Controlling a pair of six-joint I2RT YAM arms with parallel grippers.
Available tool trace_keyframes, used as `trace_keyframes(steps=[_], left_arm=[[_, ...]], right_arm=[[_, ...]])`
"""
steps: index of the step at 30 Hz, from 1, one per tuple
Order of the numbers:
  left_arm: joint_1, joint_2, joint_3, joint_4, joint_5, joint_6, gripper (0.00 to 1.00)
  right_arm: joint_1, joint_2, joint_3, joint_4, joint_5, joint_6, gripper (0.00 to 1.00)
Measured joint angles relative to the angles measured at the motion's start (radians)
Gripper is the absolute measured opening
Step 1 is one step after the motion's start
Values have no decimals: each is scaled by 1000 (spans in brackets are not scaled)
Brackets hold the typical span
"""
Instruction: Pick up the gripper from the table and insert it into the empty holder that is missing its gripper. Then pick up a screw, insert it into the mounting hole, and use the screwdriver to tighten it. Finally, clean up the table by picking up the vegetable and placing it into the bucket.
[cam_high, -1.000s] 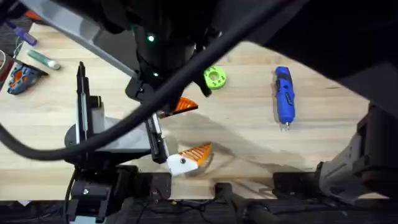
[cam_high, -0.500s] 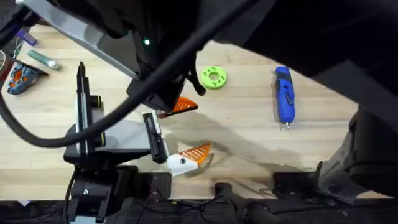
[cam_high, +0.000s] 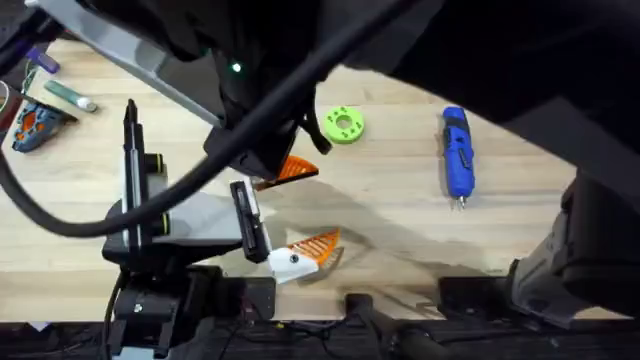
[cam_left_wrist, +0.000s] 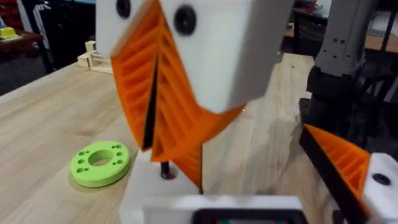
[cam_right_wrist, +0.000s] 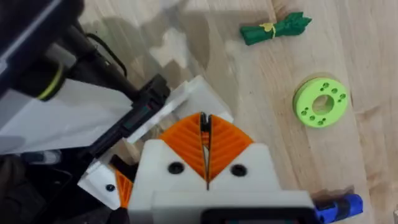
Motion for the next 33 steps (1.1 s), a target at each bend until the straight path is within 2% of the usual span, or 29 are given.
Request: trace_keyframes(steps=[33], left_arm=[[0,0,0,0,0,0,985]], right_arm=[[0,19,0,-2,0,4,7]])
